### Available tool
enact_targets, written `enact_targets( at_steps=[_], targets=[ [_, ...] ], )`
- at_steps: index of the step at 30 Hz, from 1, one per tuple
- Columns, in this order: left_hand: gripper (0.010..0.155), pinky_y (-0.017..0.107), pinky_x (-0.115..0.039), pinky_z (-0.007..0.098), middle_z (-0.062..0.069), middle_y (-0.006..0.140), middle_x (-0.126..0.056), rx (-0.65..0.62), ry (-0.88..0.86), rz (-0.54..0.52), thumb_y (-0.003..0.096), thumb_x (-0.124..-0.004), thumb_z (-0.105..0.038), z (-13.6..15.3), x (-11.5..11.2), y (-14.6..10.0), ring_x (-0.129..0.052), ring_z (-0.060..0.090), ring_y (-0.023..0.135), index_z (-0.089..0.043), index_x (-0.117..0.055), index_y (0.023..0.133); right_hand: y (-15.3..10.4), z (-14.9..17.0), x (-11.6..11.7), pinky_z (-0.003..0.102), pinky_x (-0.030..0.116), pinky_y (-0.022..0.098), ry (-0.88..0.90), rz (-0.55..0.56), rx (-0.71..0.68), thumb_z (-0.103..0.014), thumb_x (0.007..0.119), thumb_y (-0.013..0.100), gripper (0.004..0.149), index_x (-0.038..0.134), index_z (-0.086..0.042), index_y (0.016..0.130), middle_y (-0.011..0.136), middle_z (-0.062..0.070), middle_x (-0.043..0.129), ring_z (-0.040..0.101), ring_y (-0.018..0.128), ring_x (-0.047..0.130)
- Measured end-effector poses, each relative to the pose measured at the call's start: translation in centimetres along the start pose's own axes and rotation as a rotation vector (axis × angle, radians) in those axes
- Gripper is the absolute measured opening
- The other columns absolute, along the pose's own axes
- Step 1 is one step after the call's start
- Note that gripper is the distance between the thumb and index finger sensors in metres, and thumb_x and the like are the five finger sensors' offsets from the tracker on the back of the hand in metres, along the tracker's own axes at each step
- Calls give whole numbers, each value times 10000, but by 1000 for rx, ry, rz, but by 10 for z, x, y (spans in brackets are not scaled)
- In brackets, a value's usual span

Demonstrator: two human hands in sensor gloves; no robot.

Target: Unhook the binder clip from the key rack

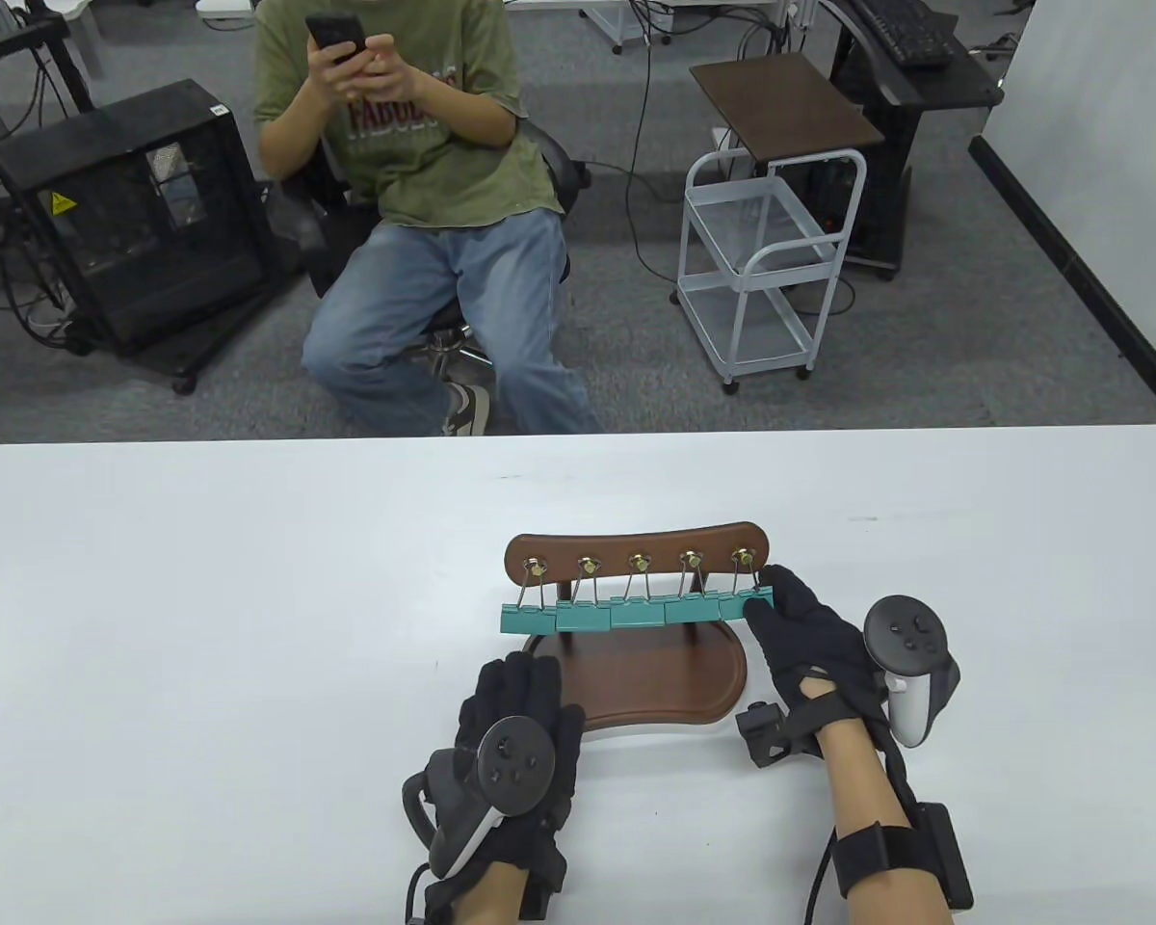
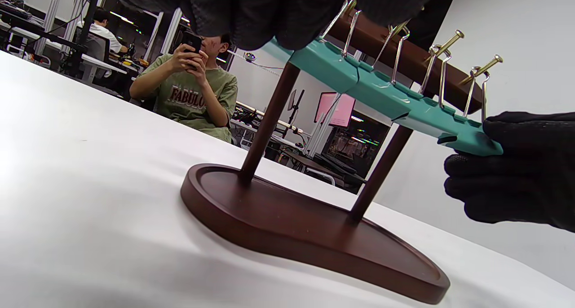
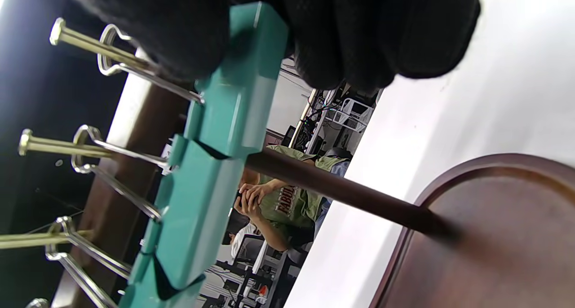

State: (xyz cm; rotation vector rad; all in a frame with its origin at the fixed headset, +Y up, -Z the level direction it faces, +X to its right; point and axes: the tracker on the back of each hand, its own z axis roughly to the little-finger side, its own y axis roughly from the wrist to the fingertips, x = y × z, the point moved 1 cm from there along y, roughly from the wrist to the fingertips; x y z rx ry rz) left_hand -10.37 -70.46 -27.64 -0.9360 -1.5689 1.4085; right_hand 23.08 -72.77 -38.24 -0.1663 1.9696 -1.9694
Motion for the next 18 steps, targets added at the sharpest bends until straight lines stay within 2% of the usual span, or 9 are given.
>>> enact_targets(
  at_steps=[18],
  targets=[
    [622, 756, -522, 535, 29, 1186, -572, 4, 5, -3, 540, -593, -550, 1, 0, 0, -515, 315, 1106, -288, -605, 1105, 0, 1, -7, 455, 843, 480, 68, -49, -14, -398, 843, 367, 527, 743, -230, 857, 786, 146, 913, 372, 668, 939]
  ],
)
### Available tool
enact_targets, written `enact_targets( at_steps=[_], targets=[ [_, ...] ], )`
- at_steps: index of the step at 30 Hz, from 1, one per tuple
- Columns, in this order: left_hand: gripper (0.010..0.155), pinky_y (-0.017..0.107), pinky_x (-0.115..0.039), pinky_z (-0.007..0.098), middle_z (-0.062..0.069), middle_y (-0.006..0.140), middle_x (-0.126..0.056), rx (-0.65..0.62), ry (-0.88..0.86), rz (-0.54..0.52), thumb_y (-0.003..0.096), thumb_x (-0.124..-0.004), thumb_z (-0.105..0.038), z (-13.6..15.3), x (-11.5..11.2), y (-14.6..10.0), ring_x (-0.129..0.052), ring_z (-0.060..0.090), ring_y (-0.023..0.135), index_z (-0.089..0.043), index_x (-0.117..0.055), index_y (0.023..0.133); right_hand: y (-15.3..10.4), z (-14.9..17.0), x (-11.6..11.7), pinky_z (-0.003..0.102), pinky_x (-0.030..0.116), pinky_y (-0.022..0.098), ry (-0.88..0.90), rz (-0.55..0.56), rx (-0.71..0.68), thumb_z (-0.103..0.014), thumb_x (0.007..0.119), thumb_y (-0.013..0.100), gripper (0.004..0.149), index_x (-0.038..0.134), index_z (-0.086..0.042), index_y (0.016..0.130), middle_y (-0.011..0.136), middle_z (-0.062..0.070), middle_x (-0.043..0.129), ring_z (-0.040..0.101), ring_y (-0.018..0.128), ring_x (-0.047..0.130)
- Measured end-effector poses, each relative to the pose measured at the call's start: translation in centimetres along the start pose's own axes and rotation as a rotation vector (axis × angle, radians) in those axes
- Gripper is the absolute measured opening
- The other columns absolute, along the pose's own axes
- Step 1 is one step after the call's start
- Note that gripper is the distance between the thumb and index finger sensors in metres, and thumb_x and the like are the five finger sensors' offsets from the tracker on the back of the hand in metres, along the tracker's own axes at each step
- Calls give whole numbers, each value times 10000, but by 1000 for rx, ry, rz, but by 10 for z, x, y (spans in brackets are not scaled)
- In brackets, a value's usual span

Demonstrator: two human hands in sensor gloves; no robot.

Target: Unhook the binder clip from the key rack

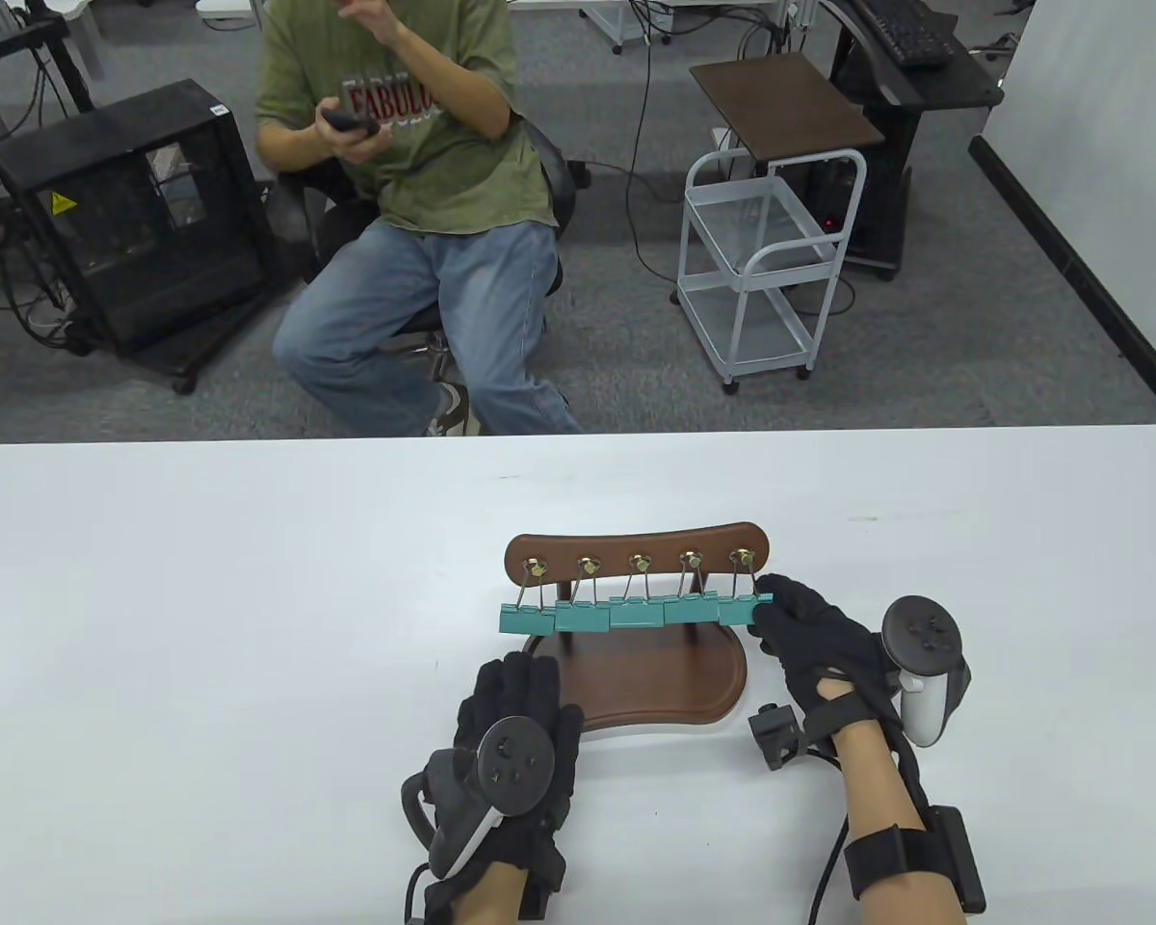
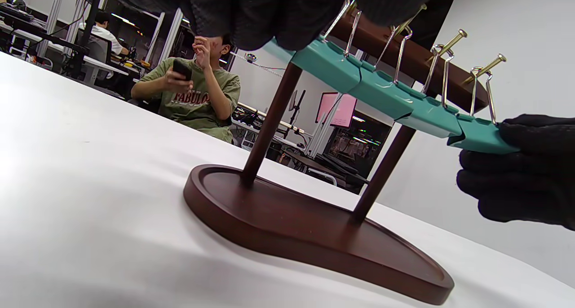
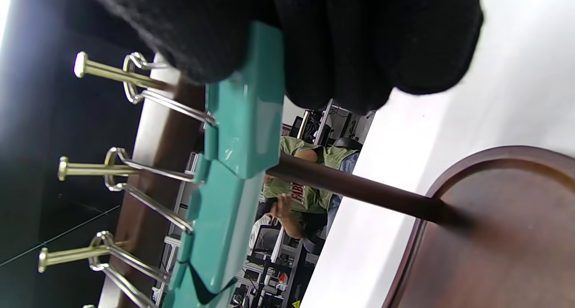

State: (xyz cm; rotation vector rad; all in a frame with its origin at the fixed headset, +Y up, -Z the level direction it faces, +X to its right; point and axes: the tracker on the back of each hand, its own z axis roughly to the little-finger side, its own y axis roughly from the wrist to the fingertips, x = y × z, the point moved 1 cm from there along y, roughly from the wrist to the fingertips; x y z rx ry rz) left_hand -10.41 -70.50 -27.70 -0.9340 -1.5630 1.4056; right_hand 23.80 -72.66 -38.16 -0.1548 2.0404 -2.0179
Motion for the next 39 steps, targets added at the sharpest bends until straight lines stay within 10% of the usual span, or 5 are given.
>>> enact_targets(
  at_steps=[39],
  targets=[
    [620, 755, -522, 536, 30, 1186, -574, -4, 12, -3, 541, -592, -546, -1, -2, -1, -514, 315, 1106, -285, -609, 1104, -51, -1, -64, 444, 881, 429, 115, -51, -78, -394, 878, 344, 509, 789, -218, 813, 731, 148, 970, 366, 607, 993]
  ],
)
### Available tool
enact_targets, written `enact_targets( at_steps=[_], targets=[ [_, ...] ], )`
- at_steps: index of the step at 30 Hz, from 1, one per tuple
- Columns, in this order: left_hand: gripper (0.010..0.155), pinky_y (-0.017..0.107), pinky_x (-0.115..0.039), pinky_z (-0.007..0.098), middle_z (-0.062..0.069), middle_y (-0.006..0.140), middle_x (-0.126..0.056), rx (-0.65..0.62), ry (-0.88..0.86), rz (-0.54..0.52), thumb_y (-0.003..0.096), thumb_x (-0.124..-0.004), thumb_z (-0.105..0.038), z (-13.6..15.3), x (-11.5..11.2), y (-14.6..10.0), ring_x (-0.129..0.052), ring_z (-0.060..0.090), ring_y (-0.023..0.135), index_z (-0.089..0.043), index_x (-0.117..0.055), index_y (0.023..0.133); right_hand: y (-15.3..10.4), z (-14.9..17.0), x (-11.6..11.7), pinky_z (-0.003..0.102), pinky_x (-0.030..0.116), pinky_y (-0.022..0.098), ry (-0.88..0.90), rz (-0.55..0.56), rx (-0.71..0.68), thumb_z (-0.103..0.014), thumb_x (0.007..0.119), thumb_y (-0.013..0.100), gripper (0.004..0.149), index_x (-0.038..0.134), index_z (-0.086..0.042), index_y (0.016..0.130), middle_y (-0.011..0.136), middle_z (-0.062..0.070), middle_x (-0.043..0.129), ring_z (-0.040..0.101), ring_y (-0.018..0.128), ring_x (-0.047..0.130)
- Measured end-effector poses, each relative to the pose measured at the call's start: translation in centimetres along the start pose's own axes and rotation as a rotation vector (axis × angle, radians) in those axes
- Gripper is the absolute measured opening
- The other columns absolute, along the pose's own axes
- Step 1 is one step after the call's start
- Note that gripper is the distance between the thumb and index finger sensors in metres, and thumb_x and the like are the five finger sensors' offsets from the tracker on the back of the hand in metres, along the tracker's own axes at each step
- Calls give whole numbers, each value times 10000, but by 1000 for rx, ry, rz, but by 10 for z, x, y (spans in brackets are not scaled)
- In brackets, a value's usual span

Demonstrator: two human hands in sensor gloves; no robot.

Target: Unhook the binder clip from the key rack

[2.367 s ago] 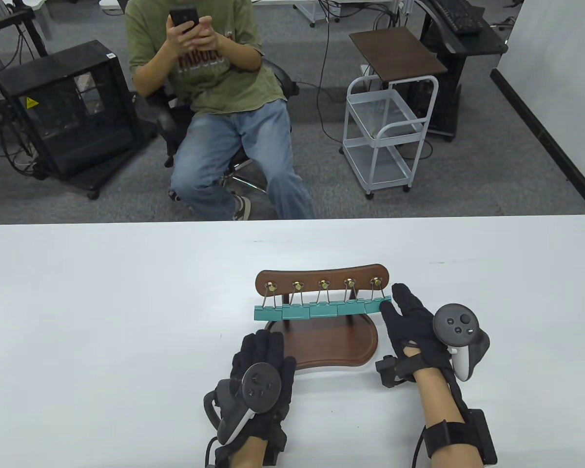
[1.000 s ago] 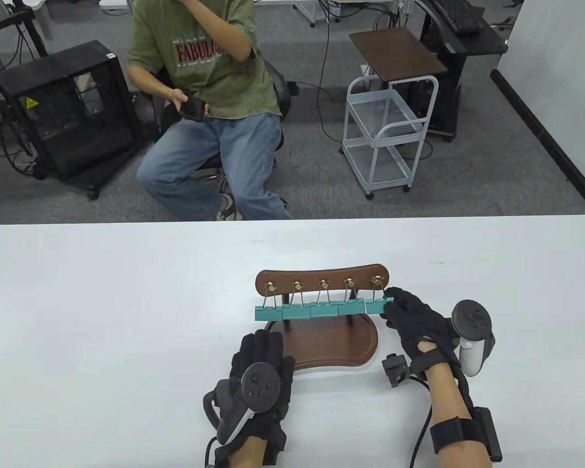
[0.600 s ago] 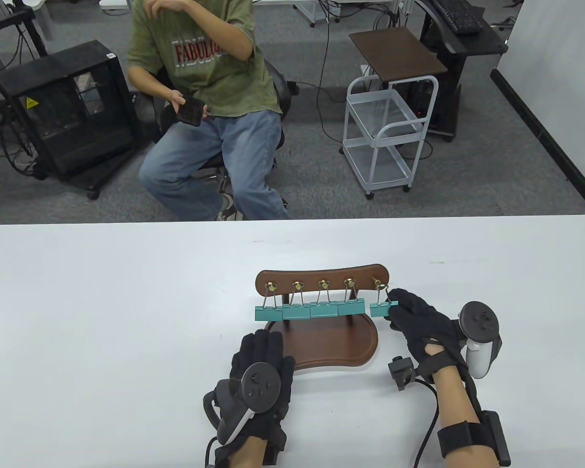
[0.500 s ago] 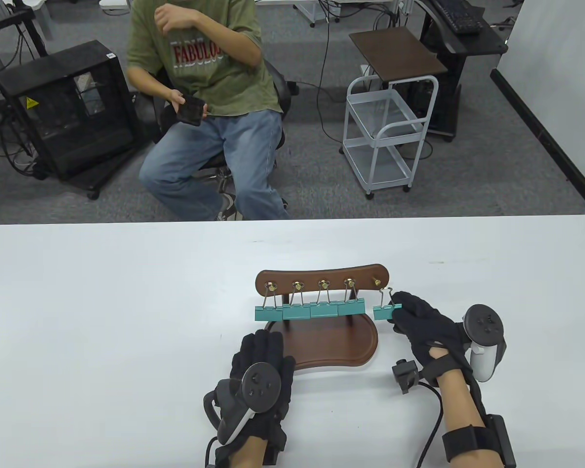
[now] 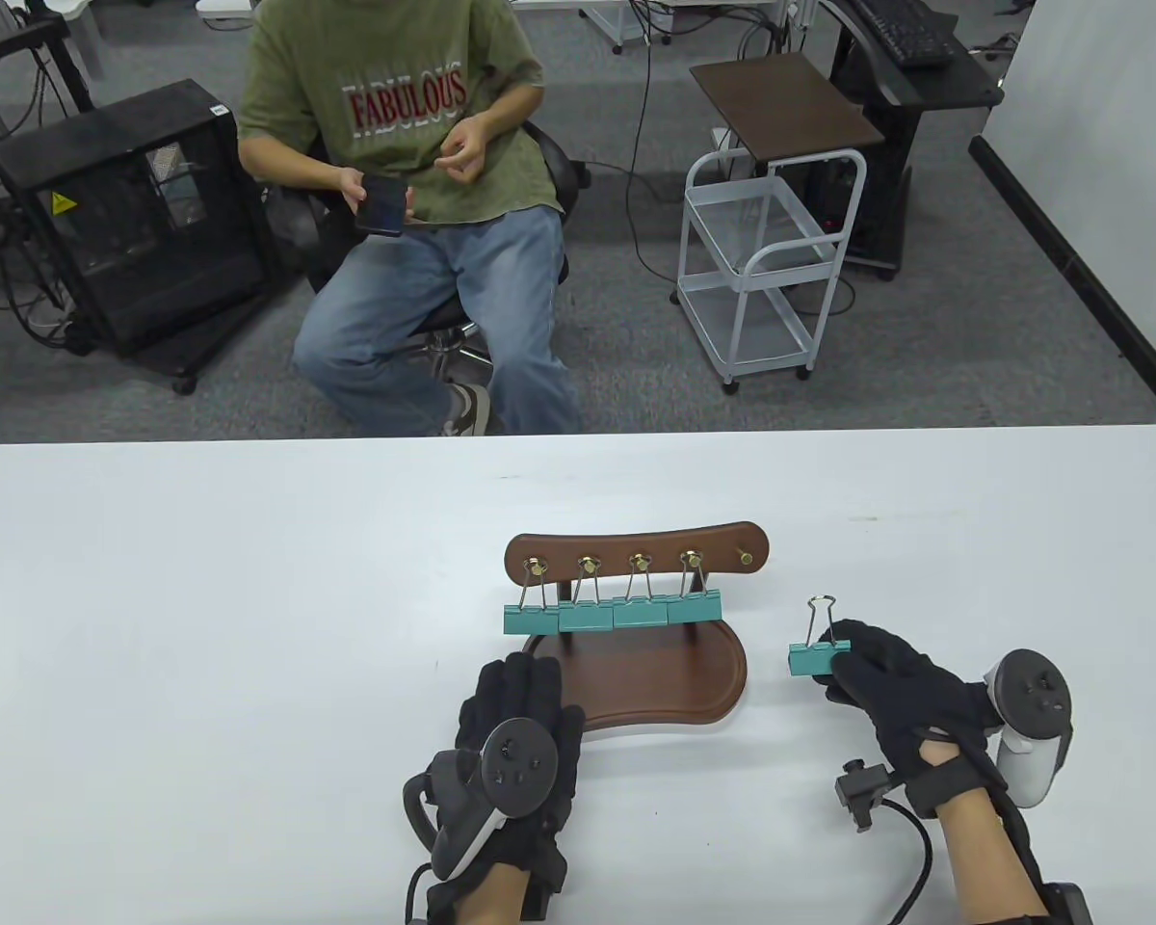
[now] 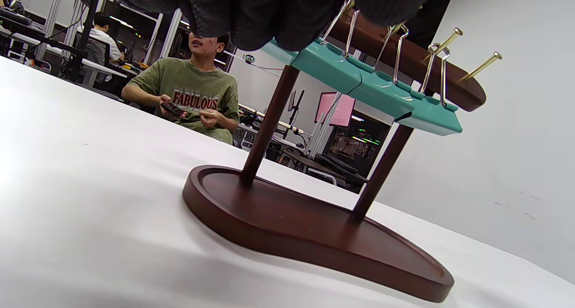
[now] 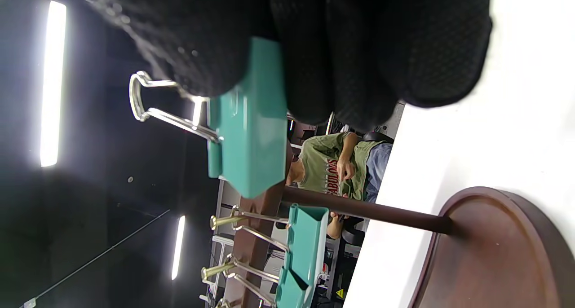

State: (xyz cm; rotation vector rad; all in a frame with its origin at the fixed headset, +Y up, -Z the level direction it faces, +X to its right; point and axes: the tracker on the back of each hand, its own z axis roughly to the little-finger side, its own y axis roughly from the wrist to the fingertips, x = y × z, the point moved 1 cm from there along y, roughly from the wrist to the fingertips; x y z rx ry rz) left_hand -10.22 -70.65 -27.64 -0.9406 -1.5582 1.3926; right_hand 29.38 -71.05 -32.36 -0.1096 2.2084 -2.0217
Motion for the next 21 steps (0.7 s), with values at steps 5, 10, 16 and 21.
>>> enact_targets(
  at_steps=[5, 10, 16, 21],
  targets=[
    [621, 756, -521, 535, 27, 1185, -574, 5, -4, 0, 540, -593, -546, 0, 0, -1, -514, 314, 1106, -285, -610, 1104, -5, 10, 6, 440, 885, 408, 32, -28, 10, -408, 875, 344, 509, 793, -209, 805, 710, 149, 980, 363, 583, 1003],
    [621, 756, -521, 534, 25, 1185, -574, 7, -1, 0, 540, -592, -547, 0, 0, -1, -514, 312, 1106, -287, -609, 1104, -6, 9, 11, 433, 898, 362, -62, -36, 34, -455, 864, 351, 492, 824, -196, 767, 637, 137, 1019, 345, 518, 1032],
    [621, 755, -522, 535, 28, 1185, -575, 13, 4, 2, 540, -594, -546, 1, 0, -1, -514, 313, 1107, -286, -612, 1103, -7, 11, 11, 441, 905, 310, -277, -46, 135, -468, 871, 350, 481, 857, -171, 729, 559, 147, 1047, 343, 447, 1053],
    [621, 757, -519, 534, 27, 1186, -572, 16, -5, -2, 540, -593, -548, 2, 0, -1, -513, 311, 1107, -287, -613, 1103, -7, 13, 12, 442, 909, 279, -509, -66, 225, -468, 880, 345, 474, 876, -160, 705, 520, 154, 1059, 344, 403, 1062]
  ],
)
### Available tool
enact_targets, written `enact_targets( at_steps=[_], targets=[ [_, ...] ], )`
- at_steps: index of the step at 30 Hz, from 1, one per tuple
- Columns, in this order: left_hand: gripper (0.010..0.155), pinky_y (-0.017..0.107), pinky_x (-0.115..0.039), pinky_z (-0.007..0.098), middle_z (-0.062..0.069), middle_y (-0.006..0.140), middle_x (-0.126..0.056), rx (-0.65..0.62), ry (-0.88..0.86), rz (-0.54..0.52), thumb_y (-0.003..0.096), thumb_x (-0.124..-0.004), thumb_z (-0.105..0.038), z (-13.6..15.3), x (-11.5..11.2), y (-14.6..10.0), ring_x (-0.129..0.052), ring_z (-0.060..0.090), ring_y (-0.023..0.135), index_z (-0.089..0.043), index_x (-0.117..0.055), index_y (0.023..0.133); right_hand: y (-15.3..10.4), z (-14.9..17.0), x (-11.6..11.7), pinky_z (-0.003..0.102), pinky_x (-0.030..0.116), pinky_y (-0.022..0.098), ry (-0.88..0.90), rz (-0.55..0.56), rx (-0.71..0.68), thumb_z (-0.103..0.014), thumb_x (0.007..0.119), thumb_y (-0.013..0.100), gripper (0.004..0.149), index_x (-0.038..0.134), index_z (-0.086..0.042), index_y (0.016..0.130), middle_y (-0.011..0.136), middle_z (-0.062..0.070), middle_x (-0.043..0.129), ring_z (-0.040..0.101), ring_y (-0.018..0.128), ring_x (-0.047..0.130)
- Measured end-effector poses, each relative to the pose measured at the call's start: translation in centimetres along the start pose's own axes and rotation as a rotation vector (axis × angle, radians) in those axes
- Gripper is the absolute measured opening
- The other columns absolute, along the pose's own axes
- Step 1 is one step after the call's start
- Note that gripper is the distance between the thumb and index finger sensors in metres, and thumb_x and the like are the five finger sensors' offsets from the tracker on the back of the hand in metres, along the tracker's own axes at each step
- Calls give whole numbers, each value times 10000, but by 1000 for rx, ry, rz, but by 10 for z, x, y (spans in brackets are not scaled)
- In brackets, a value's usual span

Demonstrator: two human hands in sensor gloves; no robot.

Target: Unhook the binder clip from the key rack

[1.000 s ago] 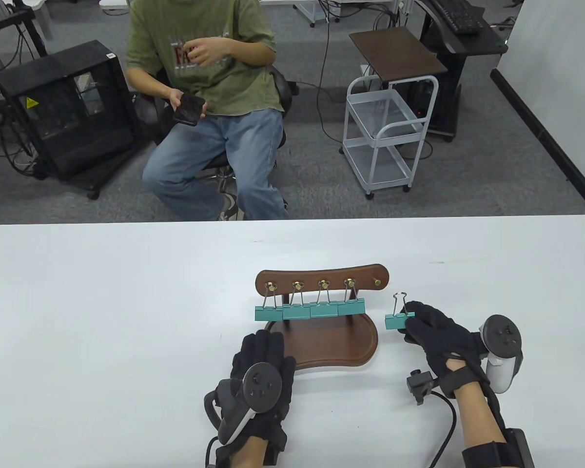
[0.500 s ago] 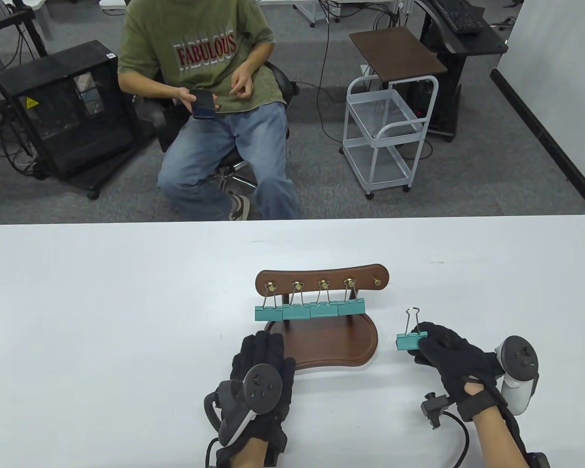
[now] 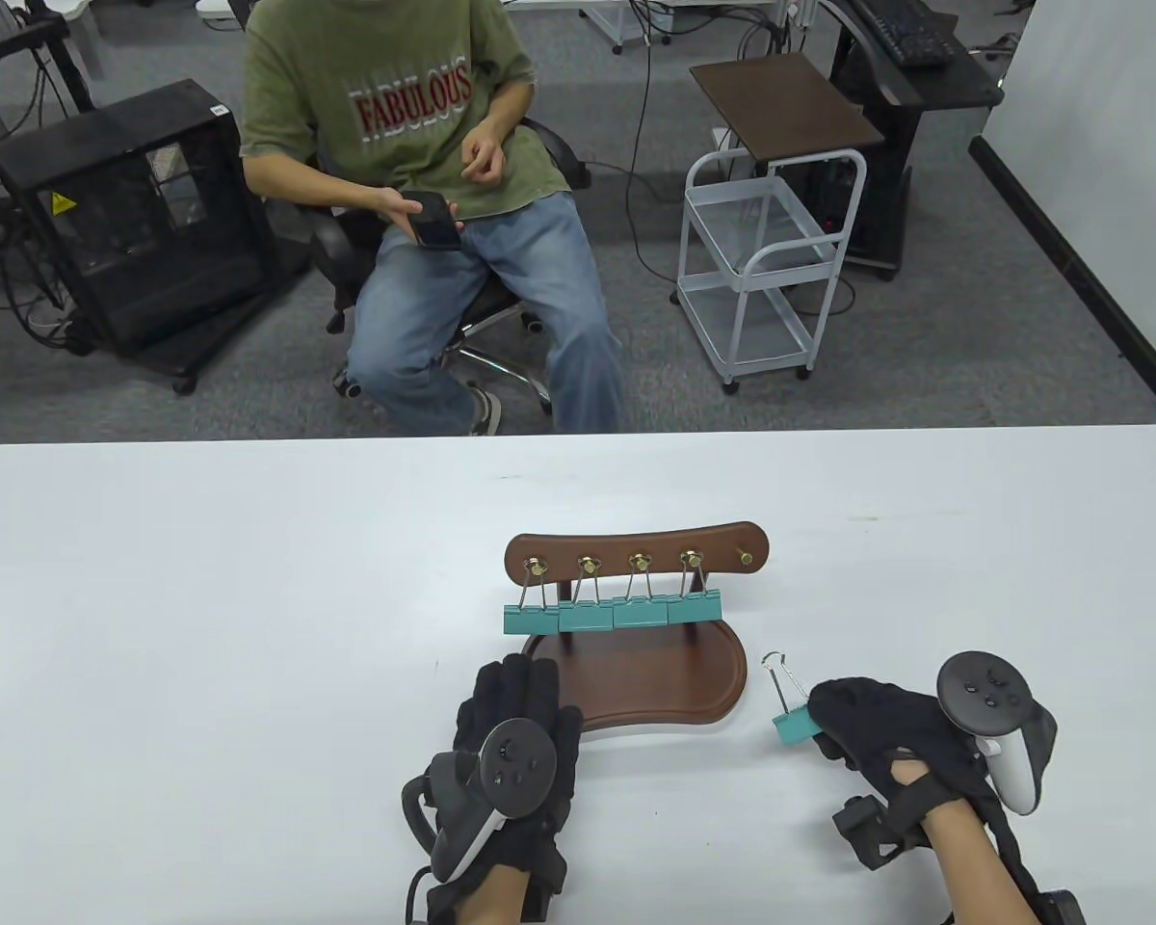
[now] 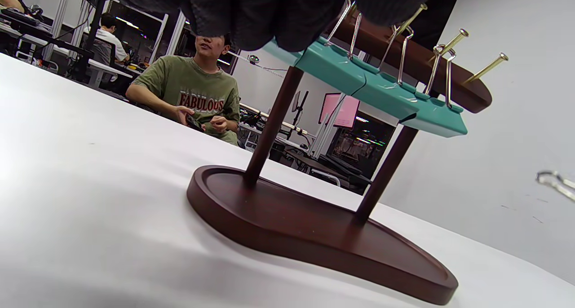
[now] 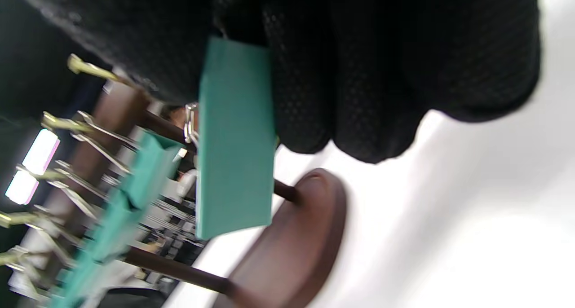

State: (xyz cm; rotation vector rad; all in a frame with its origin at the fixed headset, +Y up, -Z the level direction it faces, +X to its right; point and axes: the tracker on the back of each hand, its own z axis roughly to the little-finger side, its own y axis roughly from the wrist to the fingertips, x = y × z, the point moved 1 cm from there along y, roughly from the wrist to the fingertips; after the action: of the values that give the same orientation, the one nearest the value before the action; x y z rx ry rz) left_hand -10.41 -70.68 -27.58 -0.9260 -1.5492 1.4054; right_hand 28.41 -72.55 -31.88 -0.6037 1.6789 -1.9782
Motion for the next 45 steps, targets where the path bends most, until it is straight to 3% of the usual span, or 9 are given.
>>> enact_targets(
  at_steps=[7, 21, 29, 45],
  targets=[
    [621, 758, -518, 535, 28, 1187, -573, -1, -8, 0, 539, -593, -548, 0, 0, 0, -511, 312, 1108, -287, -614, 1103, 2, 2, 8, 441, 911, 260, -183, -12, 100, -468, 885, 343, 476, 883, -149, 697, 496, 162, 1065, 344, 379, 1065],
    [620, 757, -519, 535, 27, 1185, -573, 1, 8, 3, 540, -593, -547, 0, 0, -1, -512, 312, 1108, -287, -613, 1103, 7, 4, 23, 448, 904, 258, -381, -44, 178, -465, 884, 345, 476, 891, -143, 695, 492, 169, 1064, 349, 375, 1061],
    [621, 758, -518, 535, 25, 1186, -572, -4, 1, -1, 540, -593, -547, 0, 0, 0, -511, 311, 1108, -287, -614, 1103, 9, 3, 33, 448, 904, 260, -461, -56, 193, -465, 886, 344, 476, 890, -144, 696, 495, 167, 1063, 349, 377, 1060],
    [621, 757, -519, 536, 27, 1186, -573, -4, -1, 2, 540, -594, -548, 0, 0, 0, -513, 312, 1108, -288, -615, 1103, 10, -9, 46, 459, 905, 260, -670, 54, 104, -458, 879, 343, 467, 899, -145, 689, 511, 177, 1065, 366, 384, 1060]
  ],
)
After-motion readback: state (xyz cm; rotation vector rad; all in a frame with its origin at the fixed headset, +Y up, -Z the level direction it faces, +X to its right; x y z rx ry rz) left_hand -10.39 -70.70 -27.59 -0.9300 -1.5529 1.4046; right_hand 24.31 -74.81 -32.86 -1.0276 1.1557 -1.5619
